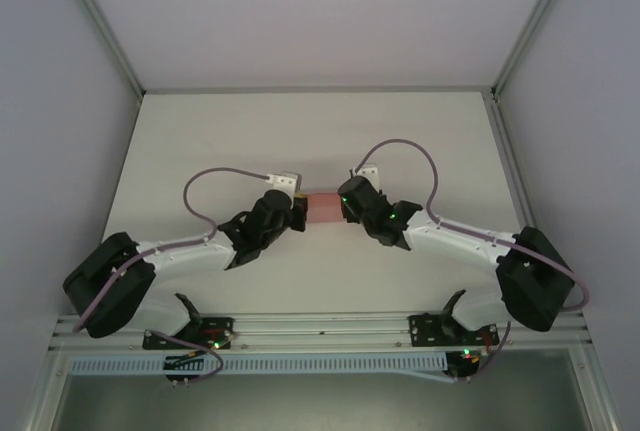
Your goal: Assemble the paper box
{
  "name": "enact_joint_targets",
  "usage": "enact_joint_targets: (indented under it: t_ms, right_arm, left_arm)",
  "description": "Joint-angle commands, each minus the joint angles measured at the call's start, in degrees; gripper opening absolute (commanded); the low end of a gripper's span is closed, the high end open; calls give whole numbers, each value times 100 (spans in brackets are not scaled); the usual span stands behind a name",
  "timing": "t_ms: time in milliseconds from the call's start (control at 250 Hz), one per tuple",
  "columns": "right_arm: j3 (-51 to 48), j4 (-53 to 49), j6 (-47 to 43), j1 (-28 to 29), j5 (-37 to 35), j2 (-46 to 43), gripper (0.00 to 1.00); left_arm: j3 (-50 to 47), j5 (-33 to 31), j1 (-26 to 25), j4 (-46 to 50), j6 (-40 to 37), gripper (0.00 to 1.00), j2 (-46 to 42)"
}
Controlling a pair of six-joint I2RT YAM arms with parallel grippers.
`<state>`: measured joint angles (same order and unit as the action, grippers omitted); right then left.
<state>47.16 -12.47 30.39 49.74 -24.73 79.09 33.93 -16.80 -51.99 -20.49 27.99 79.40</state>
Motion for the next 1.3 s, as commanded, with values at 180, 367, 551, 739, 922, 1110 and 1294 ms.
enact_joint_targets:
  t_ms: [180, 367, 551, 739, 922, 1110, 1294]
  right_arm:
    - [676, -793, 160, -339, 1021, -376, 68]
    - [606, -844, 18, -644, 1681, -572, 76]
    - [394, -851, -459, -657, 2284, -810, 86]
    - [10, -1034, -908, -652, 2555, -1067, 86]
    - [-205, -1197, -771, -656, 2148, -1444, 92]
    - [-440, -917, -245, -662, 1988, -2151, 100]
    - [-723, -1052, 688, -768, 1230, -2806, 100]
  left_arm:
    - [-25, 276, -184, 1437, -148, 0, 384]
    - [43, 276, -203, 1555, -197, 0, 383]
    - [119, 271, -220, 1618, -132, 0, 288]
    - [416, 62, -352, 1806, -245, 0, 339]
    - [591, -134, -504, 1846, -362, 0, 331]
    - [916, -549, -724, 2178, -396, 0, 563]
    - [1045, -744, -891, 2241, -417, 0, 687]
